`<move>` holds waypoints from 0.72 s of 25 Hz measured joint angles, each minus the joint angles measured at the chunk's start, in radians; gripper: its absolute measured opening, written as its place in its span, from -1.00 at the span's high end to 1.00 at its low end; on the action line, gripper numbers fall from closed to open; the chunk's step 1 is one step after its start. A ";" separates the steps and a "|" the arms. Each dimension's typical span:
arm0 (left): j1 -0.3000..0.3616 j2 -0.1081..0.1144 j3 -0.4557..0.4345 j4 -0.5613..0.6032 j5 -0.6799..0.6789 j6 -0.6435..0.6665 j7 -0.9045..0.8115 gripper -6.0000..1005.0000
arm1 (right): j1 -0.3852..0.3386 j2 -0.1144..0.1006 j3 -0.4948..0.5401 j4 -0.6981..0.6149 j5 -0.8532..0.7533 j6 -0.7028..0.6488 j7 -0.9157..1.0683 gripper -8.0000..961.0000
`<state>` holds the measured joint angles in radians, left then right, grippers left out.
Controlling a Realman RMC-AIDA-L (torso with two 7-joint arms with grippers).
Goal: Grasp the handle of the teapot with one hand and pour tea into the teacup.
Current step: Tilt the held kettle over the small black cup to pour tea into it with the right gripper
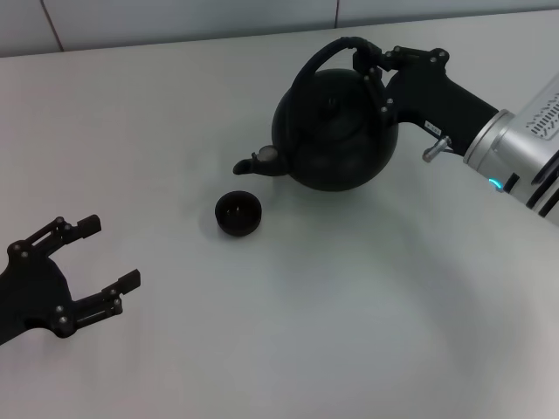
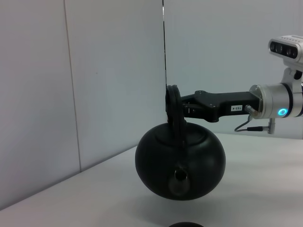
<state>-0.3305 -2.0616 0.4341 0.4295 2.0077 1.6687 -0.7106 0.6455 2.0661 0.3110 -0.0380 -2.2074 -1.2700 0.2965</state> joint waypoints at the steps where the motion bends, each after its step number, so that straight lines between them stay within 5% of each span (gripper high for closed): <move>1: 0.000 0.000 0.000 0.000 0.000 0.000 0.000 -0.72 | 0.005 0.000 -0.007 -0.003 -0.001 0.000 -0.019 0.80; 18: -0.007 0.000 0.000 -0.012 0.000 -0.006 0.003 -0.72 | 0.028 0.006 -0.057 -0.037 -0.002 -0.002 -0.128 0.80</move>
<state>-0.3379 -2.0616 0.4341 0.4172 2.0080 1.6624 -0.7072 0.6731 2.0725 0.2544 -0.0751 -2.2090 -1.2717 0.1687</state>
